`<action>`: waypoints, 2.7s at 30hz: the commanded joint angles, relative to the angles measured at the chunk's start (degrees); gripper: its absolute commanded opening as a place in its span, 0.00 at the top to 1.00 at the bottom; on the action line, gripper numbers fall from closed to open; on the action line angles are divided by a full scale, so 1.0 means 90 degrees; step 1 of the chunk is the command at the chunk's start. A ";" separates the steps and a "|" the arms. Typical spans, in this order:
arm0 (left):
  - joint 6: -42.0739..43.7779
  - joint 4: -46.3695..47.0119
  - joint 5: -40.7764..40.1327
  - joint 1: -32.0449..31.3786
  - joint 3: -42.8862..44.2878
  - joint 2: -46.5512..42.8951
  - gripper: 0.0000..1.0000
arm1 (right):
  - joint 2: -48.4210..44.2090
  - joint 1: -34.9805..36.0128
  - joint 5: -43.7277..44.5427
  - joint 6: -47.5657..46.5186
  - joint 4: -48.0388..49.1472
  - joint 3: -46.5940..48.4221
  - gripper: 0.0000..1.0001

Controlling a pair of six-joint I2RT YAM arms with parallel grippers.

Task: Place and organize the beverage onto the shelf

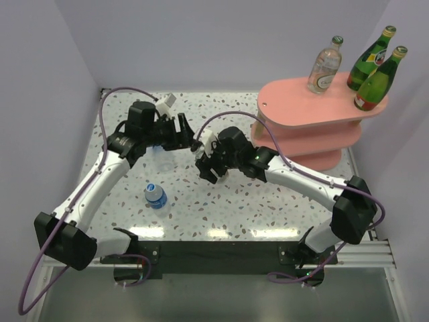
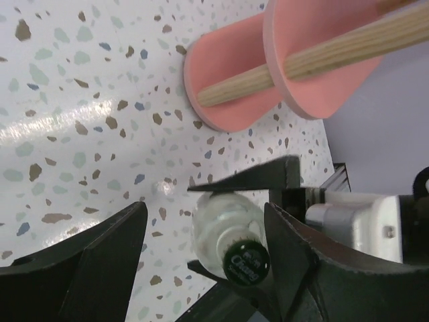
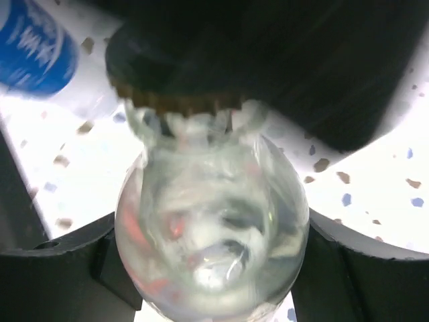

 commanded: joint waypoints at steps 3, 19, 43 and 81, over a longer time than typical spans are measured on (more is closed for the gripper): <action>0.0166 0.0380 -0.0161 0.0347 0.0688 -0.0551 0.23 | -0.0616 0.0109 -0.1704 -0.0866 -0.0810 0.0353 1.00; 0.1299 0.0241 -0.2300 0.0533 0.0357 -0.1733 0.12 | -0.2763 -0.0720 -0.3239 -0.2215 -0.2530 0.1730 1.00; 0.1455 0.0741 -0.2535 0.0533 -0.0473 -0.2065 0.11 | -0.3683 -0.4373 -0.0115 0.0079 -0.1642 0.2873 1.00; 0.1690 0.0926 -0.2603 0.0533 -0.0620 -0.2056 0.10 | -0.2579 -0.5399 0.1204 0.0461 -0.0939 0.3225 1.00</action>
